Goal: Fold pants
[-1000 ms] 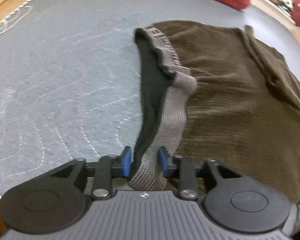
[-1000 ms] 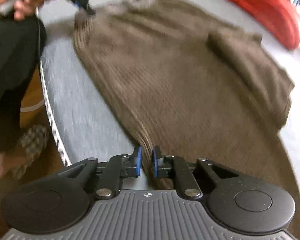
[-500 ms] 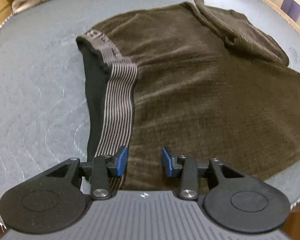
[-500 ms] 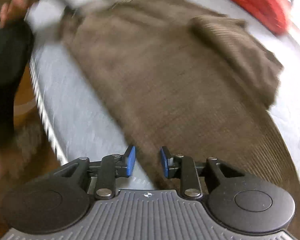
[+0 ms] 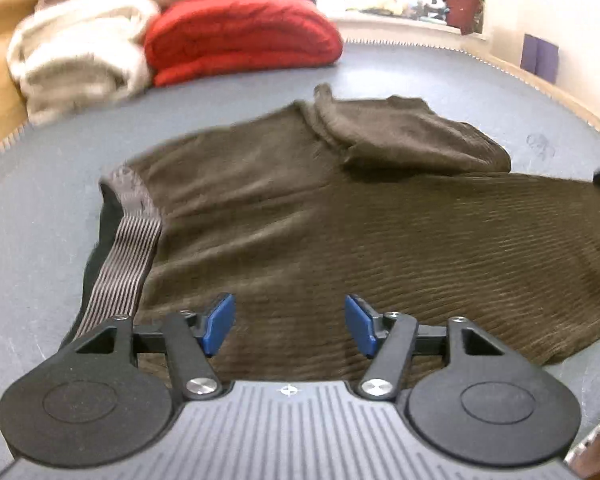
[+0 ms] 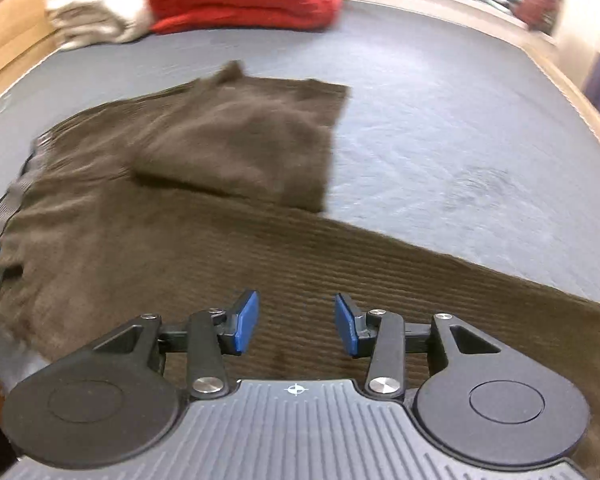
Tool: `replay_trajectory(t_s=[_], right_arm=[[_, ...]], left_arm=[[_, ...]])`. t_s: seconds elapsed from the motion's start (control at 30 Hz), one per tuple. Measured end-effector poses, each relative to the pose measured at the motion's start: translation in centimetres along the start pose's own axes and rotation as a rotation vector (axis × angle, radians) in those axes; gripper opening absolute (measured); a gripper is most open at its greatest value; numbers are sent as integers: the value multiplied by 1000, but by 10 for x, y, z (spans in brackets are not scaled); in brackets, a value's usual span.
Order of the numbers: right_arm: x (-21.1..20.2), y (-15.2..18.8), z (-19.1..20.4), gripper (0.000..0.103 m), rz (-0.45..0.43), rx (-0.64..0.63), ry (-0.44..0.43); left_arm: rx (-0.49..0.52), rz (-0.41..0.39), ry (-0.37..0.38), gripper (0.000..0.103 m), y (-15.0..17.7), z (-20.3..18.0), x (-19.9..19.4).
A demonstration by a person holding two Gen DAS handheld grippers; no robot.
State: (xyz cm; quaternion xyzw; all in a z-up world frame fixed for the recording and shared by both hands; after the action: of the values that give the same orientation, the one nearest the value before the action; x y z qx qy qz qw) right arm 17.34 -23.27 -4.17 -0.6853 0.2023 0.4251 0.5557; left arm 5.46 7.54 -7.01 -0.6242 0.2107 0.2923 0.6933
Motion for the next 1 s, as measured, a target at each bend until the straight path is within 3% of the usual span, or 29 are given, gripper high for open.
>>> replay_trajectory(t_s=[0.17, 0.27, 0.3, 0.37, 0.43, 0.47, 0.5, 0.53, 0.57, 0.6, 0.67, 0.73, 0.83, 1.0], right_arm=[[-5, -11, -22, 46, -12, 74, 14], [-3, -18, -29, 46, -14, 91, 19], [-1, -22, -32, 46, -14, 97, 19], [1, -29, -39, 45, -17, 126, 24], [3, -37, -48, 43, -31, 162, 17], [4, -43, -54, 30, -42, 184, 10], [3, -47, -61, 9, -51, 213, 2], [4, -53, -70, 4, -61, 251, -7], [5, -58, -79, 4, -74, 289, -17], [6, -63, -88, 4, -88, 333, -30], [14, -75, -105, 4, -101, 438, -85], [29, -85, -115, 8, -96, 527, -168], [61, -105, -119, 8, -74, 596, -262], [121, -142, -111, 11, -32, 607, -291]], left_arm=[[-7, -58, 10, 67, -42, -44, 7], [-43, -32, 62, 66, -73, -64, 27], [-62, -15, 88, 62, -78, -70, 34], [-87, -2, 101, 32, -86, -83, 52], [-82, 15, 101, 18, -85, -99, 73], [-76, 13, 101, 15, -81, -106, 84], [-62, 12, 101, 15, -74, -111, 92], [-43, 20, 95, 15, -65, -114, 102], [-24, 33, 82, 16, -50, -118, 111], [-9, -52, 68, 16, -38, -121, 106], [43, -112, 22, 16, -27, -129, 103], [86, -120, -13, 17, -25, -137, 105], [78, -118, -3, 17, -24, -137, 109], [23, -112, 42, 17, -28, -126, 111]])
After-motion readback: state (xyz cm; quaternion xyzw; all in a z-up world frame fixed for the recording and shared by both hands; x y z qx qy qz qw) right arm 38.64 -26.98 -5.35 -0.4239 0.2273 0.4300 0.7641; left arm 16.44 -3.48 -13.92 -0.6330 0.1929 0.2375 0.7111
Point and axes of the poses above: each gripper's, at about its wrist camera, not at the fingertips, and x roughly the way its jaws point, z to its left, y to its underside, the point moved 3 cm from there along x, roughly the way its jaws point
